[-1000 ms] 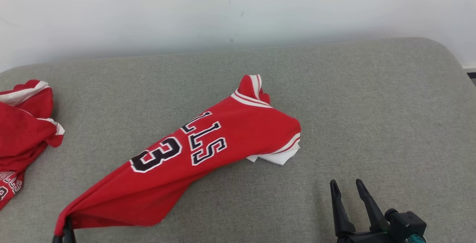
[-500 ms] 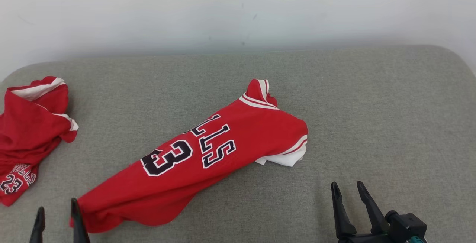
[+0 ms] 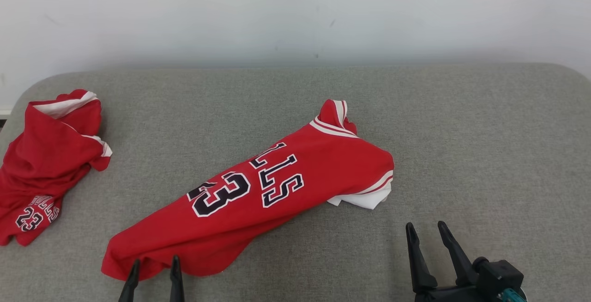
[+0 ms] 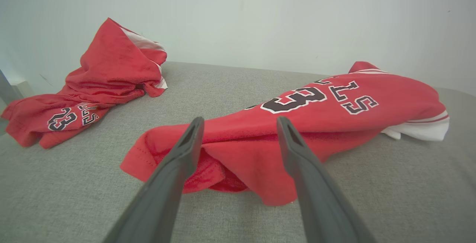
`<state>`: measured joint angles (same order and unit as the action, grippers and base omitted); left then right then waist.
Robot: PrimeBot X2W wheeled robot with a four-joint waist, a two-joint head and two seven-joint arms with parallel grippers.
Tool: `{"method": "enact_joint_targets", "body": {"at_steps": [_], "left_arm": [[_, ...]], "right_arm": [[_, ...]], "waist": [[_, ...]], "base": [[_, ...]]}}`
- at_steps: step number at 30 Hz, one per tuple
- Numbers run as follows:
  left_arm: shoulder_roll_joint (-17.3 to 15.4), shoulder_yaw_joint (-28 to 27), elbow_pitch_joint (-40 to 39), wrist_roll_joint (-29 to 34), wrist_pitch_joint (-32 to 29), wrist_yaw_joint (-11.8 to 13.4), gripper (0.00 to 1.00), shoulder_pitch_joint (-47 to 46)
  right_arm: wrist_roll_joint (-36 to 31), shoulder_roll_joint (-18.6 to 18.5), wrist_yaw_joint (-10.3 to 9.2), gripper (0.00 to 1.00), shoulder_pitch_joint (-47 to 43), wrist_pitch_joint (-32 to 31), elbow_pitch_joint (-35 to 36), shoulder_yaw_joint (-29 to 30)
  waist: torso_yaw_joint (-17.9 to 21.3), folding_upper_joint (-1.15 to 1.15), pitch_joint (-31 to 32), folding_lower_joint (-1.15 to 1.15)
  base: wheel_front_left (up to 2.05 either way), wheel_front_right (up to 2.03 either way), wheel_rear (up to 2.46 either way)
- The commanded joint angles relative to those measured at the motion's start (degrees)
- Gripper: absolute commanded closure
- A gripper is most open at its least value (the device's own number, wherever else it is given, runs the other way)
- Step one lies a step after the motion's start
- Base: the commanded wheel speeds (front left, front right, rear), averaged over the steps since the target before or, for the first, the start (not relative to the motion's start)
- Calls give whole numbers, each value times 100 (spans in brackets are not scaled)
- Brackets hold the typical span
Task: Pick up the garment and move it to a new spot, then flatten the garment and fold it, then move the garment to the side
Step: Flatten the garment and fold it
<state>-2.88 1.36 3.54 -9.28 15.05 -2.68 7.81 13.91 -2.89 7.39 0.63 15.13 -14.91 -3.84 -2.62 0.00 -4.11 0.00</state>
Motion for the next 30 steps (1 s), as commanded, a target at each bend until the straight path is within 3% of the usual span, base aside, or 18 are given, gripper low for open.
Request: {"method": "enact_joint_targets", "body": {"at_steps": [1,10,26,27,28,29,30], "left_arm": [[-2,20,11,-6,20,32,0,-14],[1,113,72,-169,20,83,0,-263],[3,402,73,-261,20,123,0,-588],[2,408,74,-271,20,127,0,-594],[1,407,76,-274,20,137,0,-586],[1,402,80,-280,20,143,0,-579],[2,395,87,-277,20,148,0,-582]], "right_arm": [[-39,3,20,0,65,3,-20,-20],[-329,3,20,0,645,3,-622,-131],[-641,-60,20,0,1784,3,-2368,443],[-644,-60,20,31,1823,3,-2418,443],[-641,-58,20,86,1842,3,-2438,423],[-635,-56,20,100,1857,3,-2454,395],[-627,-56,20,100,1861,3,-2459,368]], "waist": [[-16,0,-13,0],[-281,0,-136,0],[-1038,0,-630,0],[-1050,0,-640,0],[-1058,0,-646,0],[-1056,0,-644,0],[-1045,0,-630,0]], "base": [[0,0,0],[0,0,0],[0,0,0],[0,0,0],[0,0,0],[0,0,0],[0,0,0]]}}
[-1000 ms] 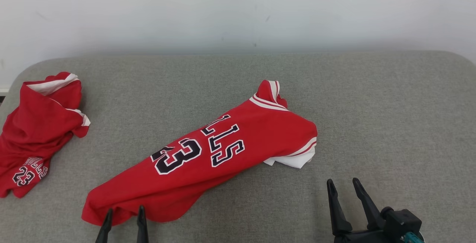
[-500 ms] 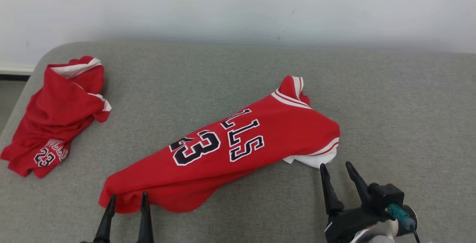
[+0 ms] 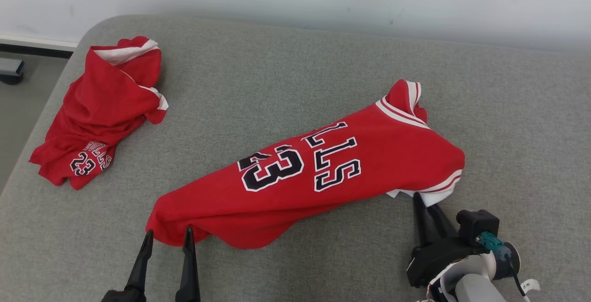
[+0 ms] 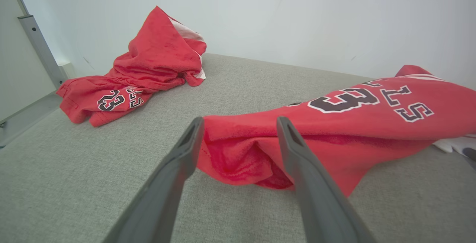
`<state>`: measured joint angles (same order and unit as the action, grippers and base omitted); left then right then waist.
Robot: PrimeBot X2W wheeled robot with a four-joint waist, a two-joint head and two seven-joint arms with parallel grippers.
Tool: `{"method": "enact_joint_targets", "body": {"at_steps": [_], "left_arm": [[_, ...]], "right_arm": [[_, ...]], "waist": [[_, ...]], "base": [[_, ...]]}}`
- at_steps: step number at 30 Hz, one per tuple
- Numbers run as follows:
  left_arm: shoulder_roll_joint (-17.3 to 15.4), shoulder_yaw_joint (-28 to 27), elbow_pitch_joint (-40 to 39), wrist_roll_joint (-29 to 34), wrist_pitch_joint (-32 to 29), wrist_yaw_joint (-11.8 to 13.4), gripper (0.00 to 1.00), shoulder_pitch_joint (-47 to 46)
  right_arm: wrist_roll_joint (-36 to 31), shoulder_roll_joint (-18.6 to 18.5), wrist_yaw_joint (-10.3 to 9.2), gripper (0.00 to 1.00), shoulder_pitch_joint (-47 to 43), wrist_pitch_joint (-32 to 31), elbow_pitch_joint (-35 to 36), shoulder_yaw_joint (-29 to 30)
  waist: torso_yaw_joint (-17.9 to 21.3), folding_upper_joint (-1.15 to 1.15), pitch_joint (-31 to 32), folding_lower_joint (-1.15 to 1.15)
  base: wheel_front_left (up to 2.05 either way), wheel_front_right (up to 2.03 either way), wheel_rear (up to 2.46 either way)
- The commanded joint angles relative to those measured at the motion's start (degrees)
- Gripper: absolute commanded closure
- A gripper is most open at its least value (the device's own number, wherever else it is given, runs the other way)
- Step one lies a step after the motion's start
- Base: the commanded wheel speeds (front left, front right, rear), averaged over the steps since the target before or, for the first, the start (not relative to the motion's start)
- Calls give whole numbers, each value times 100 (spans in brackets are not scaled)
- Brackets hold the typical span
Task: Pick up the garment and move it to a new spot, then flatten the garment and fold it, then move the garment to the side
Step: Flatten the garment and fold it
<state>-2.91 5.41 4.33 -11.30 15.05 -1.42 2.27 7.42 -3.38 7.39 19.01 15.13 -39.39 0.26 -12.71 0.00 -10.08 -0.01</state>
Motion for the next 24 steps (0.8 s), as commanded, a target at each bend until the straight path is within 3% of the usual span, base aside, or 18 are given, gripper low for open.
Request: {"method": "enact_joint_targets", "body": {"at_steps": [1,6,13,24], "left_arm": [[4,-15,16,-68,20,24,0,-28],[4,10,70,-46,20,-42,0,66],[4,56,142,-83,20,-51,0,277],[4,31,227,-115,20,-98,0,201]], "right_arm": [[40,-12,20,100,12,3,11,-62],[174,-5,20,100,-343,3,361,-35],[393,-30,20,100,-1276,3,1391,-271],[861,-345,20,100,-2593,3,2688,-215]], "waist": [[-15,0,-5,1],[144,0,231,1],[576,0,515,1],[1147,0,427,1]], "base": [[0,0,0],[0,0,0],[0,0,0],[0,0,0]]}}
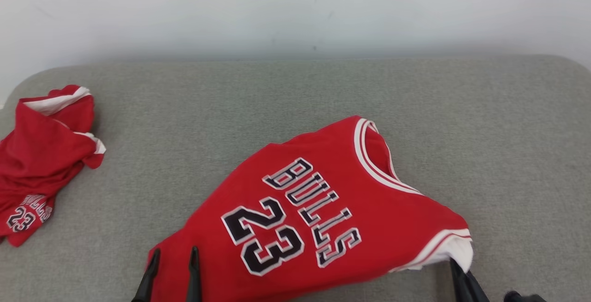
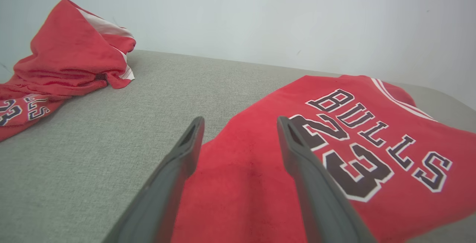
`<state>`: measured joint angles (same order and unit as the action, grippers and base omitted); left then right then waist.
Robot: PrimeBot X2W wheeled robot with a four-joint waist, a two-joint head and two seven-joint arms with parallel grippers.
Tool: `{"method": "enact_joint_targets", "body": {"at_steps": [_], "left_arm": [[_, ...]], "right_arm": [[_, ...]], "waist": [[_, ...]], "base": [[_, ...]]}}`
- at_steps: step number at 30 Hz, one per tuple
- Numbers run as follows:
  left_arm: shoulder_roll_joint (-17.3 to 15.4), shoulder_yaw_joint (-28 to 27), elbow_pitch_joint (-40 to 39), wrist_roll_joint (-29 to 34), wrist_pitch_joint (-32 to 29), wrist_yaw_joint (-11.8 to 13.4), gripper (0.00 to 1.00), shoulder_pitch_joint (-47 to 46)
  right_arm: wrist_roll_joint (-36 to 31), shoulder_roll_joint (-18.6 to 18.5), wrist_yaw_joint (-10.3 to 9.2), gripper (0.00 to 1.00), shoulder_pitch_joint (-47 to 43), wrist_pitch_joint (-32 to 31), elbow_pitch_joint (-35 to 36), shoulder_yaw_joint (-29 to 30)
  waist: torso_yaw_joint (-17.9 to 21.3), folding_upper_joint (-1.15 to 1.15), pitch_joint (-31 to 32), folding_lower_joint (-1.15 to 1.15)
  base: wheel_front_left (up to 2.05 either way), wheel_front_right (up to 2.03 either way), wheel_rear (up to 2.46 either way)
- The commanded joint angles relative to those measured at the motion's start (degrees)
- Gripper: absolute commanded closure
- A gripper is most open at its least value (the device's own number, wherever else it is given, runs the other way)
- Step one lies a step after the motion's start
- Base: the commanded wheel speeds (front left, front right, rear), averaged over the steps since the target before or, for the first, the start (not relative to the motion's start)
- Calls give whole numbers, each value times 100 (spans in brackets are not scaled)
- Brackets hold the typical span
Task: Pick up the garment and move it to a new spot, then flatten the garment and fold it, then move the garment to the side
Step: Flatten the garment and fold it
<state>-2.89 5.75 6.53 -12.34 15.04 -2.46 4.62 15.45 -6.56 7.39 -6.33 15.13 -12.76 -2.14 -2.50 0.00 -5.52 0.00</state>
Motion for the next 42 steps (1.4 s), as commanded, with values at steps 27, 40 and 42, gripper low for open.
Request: {"method": "enact_joint_targets", "body": {"at_steps": [27,40,42], "left_arm": [[3,13,93,-21,21,-15,0,20],[3,177,69,-131,21,38,0,-139],[3,222,76,-167,21,61,0,-159]], "right_arm": [[-48,-649,20,0,1309,-75,-183,-303],[-26,-1072,20,0,3746,-955,-2610,-936],[43,-1119,20,0,4052,-1100,-2989,-1045]], "waist": [[-211,0,200,0],[-841,0,-165,0],[-928,0,-229,0]], "base": [[0,0,0],[0,0,0],[0,0,0]]}}
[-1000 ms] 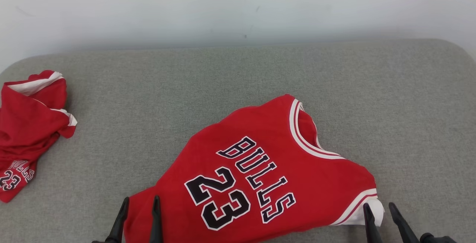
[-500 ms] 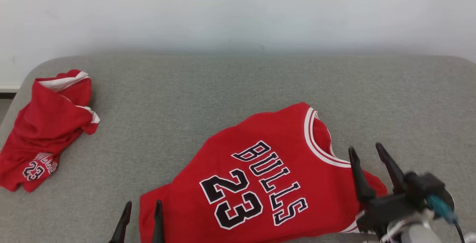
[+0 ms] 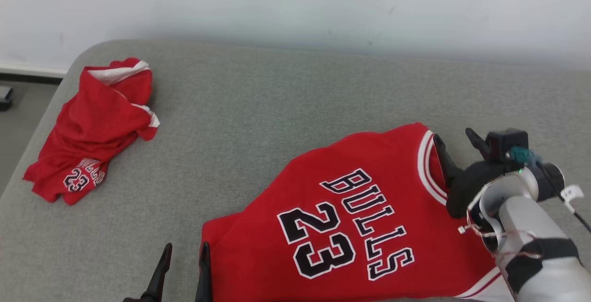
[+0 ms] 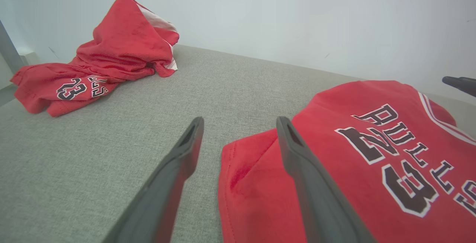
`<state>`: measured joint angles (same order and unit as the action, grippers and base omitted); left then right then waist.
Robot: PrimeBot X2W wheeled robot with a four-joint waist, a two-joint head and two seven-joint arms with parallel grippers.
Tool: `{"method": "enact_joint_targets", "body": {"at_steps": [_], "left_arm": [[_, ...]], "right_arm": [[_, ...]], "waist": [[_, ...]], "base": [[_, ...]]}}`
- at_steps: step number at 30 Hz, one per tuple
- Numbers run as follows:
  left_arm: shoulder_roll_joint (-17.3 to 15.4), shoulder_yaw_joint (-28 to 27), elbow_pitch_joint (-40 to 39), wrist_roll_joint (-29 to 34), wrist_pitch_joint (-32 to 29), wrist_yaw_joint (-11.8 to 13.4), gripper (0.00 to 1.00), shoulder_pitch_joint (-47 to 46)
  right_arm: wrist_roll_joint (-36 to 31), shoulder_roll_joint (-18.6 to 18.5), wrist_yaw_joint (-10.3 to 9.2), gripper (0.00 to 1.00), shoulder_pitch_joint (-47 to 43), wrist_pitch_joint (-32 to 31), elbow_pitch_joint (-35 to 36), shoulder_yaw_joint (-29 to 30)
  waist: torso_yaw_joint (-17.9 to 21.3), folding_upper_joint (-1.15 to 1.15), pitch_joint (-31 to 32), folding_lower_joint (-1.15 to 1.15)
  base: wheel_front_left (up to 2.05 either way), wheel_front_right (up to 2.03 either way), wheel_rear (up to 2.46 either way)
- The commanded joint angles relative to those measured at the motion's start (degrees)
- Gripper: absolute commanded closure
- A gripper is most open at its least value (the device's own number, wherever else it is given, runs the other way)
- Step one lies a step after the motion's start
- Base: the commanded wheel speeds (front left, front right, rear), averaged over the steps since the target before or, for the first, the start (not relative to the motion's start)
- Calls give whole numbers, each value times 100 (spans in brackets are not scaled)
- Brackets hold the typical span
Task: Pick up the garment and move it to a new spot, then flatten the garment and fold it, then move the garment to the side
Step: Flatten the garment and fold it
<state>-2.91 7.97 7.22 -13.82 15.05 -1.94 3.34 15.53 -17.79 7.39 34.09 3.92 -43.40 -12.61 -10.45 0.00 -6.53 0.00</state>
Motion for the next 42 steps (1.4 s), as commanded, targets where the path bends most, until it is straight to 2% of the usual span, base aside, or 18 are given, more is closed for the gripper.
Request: {"method": "enact_joint_targets", "body": {"at_steps": [1,14,15,16,17,21,25,37,39,40,42], "left_arm": [[4,14,12,-39,20,18,0,-43],[4,217,40,-126,20,59,0,-261],[4,220,43,-128,20,60,0,-258],[4,223,47,-128,20,64,0,-248],[4,225,48,-130,20,67,0,-248],[4,224,34,-143,20,74,0,-254],[3,224,21,-144,20,66,0,-267],[3,469,39,-203,20,70,0,-516],[3,521,38,-226,20,83,0,-550],[3,534,39,-229,20,97,0,-550],[4,534,40,-239,20,127,0,-512]], "right_arm": [[74,0,20,0,126,-32,-94,-67],[458,70,20,0,942,-828,-1803,-1031],[494,101,20,40,940,-908,-1889,-1108],[537,124,20,60,939,-966,-1934,-1192],[594,129,20,100,968,-956,-1952,-1250],[793,-34,13,100,1234,-677,-1909,-1379],[983,-203,13,100,1668,-305,-1960,-1206],[438,-479,13,100,3017,794,-2729,-813],[295,-480,13,40,3052,830,-2844,-801],[259,-446,13,0,3035,792,-2898,-781],[198,-400,13,0,2996,750,-2937,-761]], "waist": [[-166,0,-151,0],[-335,0,-349,0],[-331,0,-350,0],[-325,0,-349,0],[-315,0,-349,0],[-262,0,-364,0],[-204,0,-410,0],[-391,0,-683,0],[-436,0,-698,0],[-443,0,-689,0],[-431,0,-654,0]], "base": [[0,0,0],[0,0,0],[0,0,0],[0,0,0],[0,0,0],[0,0,0],[0,0,0],[0,0,0],[0,0,0],[0,0,0],[0,0,0]]}}
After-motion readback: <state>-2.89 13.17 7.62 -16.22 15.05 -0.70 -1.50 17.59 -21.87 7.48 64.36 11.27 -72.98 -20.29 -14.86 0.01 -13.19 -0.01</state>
